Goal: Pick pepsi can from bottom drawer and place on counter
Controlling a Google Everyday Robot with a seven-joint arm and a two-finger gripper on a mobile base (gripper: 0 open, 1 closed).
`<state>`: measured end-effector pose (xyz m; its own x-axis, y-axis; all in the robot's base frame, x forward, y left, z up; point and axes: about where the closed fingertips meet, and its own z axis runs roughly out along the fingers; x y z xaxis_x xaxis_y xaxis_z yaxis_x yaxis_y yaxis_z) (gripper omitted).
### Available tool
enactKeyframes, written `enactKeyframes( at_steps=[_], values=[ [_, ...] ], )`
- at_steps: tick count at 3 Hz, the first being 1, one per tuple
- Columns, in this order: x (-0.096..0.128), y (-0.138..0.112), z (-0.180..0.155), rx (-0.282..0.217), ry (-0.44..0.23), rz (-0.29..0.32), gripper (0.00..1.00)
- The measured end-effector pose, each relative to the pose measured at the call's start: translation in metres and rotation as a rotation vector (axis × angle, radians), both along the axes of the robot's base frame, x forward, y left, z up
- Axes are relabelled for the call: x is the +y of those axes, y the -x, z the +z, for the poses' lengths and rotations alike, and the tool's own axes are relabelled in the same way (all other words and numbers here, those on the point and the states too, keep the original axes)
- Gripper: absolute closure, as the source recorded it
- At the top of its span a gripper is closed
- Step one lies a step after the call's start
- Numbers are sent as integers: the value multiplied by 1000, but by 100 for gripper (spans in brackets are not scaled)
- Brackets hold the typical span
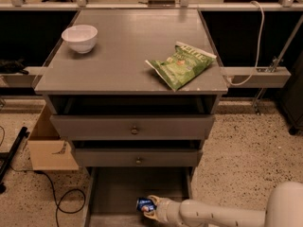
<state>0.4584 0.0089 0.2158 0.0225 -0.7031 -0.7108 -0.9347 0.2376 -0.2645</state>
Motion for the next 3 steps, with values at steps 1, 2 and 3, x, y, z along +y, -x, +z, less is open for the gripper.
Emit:
enactKeyframes(
  at_steps=[1,2,3],
  values=[
    [4,3,-5,11,-11,5,100],
    [-7,4,3,-4,8,-15,100],
    [-61,18,43,-76,58,-111,100]
  ],
)
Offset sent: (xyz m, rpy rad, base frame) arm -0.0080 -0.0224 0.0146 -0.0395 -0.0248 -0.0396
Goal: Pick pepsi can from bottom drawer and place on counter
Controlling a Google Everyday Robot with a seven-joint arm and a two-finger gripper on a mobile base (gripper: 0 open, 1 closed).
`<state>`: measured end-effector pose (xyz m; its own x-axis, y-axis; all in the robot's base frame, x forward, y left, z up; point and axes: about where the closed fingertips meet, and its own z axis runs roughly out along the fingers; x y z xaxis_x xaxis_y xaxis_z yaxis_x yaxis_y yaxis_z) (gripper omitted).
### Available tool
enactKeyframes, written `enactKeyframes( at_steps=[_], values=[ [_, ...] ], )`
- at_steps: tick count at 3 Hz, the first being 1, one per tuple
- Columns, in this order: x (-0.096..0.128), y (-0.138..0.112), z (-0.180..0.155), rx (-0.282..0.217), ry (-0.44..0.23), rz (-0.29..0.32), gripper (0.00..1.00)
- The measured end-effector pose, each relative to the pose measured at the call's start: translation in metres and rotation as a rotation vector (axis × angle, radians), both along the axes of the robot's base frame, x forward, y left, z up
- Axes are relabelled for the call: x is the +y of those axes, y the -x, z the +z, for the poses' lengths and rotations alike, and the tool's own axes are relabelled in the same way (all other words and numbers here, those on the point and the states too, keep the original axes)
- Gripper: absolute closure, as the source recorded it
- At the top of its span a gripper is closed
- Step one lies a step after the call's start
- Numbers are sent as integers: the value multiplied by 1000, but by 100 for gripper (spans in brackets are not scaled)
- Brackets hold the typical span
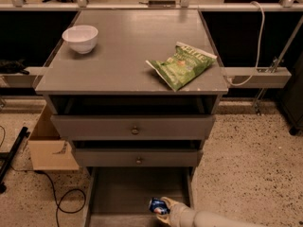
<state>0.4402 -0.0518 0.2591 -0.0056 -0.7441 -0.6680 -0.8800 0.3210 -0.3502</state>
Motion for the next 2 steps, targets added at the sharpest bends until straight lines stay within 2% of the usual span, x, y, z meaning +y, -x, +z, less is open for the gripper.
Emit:
enactKeyframes(
  at_steps=[1,2],
  values=[
    [-44,19,24,-35,26,-77,100],
    [-88,43,46,-80,20,-164,100]
  ],
)
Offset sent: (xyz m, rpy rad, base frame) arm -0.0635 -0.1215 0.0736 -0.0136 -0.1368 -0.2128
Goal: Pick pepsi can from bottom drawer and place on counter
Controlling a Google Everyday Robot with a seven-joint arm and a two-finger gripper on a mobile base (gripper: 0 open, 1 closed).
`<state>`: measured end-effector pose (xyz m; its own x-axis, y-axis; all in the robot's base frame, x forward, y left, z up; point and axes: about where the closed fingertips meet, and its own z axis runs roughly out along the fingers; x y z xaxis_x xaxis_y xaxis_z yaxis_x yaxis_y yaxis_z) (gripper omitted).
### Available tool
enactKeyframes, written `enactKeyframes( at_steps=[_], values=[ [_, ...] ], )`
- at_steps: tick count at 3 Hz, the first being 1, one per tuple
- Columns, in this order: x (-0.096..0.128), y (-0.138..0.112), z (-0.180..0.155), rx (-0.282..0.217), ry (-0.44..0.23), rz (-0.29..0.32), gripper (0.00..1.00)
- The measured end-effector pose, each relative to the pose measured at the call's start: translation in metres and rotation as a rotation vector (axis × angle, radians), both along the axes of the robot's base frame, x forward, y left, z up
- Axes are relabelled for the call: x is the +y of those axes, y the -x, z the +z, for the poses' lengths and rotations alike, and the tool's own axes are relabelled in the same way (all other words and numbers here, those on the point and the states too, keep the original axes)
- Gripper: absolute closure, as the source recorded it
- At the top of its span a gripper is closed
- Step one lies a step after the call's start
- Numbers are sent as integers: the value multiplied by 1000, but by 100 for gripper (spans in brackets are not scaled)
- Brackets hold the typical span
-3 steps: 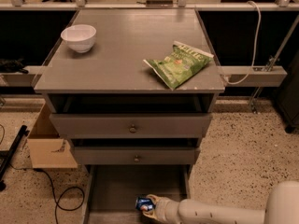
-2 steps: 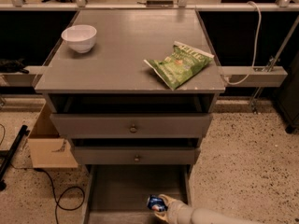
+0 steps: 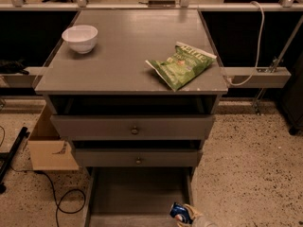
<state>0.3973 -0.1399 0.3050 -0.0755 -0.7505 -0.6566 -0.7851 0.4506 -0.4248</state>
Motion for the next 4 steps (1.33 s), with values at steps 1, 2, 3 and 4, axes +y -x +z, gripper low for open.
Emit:
enactKeyframes(
  at_steps=[1,2,3,4],
  values=[
    [0,0,0,0,0,0,100],
    [-10,1,44,-75,18,-12,100],
    [-18,0,96,-165,23,-28,100],
    [-13,3,152,-255,42,-14,100]
  ],
)
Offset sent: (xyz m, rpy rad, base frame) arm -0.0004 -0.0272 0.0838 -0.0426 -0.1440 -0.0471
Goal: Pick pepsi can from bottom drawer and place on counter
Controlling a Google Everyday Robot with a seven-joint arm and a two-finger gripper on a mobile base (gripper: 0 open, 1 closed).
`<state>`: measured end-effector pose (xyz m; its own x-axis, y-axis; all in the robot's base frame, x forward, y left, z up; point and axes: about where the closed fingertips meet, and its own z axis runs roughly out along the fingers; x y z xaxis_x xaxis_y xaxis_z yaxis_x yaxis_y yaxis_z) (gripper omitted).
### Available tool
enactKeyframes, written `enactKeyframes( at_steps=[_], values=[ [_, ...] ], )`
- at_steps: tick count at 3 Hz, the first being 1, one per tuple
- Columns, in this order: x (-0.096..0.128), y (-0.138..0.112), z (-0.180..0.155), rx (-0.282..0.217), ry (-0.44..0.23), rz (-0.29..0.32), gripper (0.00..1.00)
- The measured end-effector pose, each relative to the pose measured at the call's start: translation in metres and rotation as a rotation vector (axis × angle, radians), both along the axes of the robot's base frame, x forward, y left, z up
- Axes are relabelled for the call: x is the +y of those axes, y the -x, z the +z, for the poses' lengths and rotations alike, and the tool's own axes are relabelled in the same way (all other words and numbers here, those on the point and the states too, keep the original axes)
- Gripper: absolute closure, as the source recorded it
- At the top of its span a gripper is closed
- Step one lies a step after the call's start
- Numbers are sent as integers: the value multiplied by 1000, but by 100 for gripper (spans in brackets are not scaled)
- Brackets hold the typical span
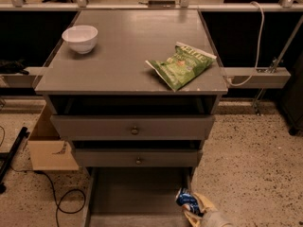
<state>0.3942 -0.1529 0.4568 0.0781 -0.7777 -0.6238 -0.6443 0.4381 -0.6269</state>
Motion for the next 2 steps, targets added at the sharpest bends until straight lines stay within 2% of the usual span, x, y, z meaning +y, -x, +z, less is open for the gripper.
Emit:
enactKeyframes(
  at_steps=[1,2],
  values=[
    [-2,6,55,-121,-27,18,100],
    [-11,11,32,-111,-88,4,100]
  ],
)
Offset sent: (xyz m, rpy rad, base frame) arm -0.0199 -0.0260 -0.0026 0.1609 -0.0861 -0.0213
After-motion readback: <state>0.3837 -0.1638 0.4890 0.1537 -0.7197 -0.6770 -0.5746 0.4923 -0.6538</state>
